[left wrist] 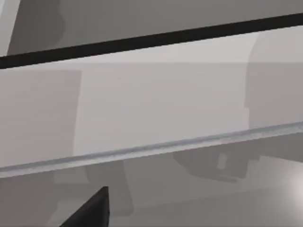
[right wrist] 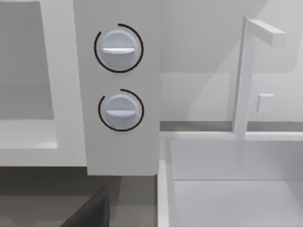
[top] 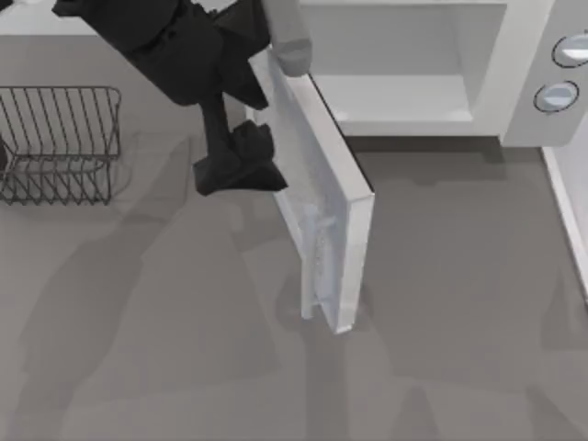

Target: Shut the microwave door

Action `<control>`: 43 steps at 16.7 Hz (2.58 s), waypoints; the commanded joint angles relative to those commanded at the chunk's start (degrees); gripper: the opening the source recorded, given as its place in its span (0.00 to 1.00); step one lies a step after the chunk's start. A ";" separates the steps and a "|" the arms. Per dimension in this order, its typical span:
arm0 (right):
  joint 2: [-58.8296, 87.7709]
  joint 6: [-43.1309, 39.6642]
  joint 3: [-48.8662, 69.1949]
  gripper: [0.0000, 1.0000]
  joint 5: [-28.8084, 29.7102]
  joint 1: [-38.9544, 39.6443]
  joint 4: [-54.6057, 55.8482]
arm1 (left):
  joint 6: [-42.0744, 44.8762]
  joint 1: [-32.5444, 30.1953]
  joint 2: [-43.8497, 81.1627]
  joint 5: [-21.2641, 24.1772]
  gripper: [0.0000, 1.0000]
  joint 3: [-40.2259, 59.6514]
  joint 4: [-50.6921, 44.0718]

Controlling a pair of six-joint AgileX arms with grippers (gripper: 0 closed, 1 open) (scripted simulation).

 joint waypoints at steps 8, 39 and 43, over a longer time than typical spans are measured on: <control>0.00 0.00 0.00 1.00 0.00 0.00 0.00 | 0.00 0.00 0.00 0.00 0.47 0.00 0.00; 0.00 0.00 0.00 1.00 0.00 0.00 0.00 | -5.23 -4.90 3.60 -1.67 0.00 4.23 1.05; 0.00 0.00 0.00 1.00 0.00 0.00 0.00 | -5.39 -4.82 3.45 -1.72 0.00 4.33 1.16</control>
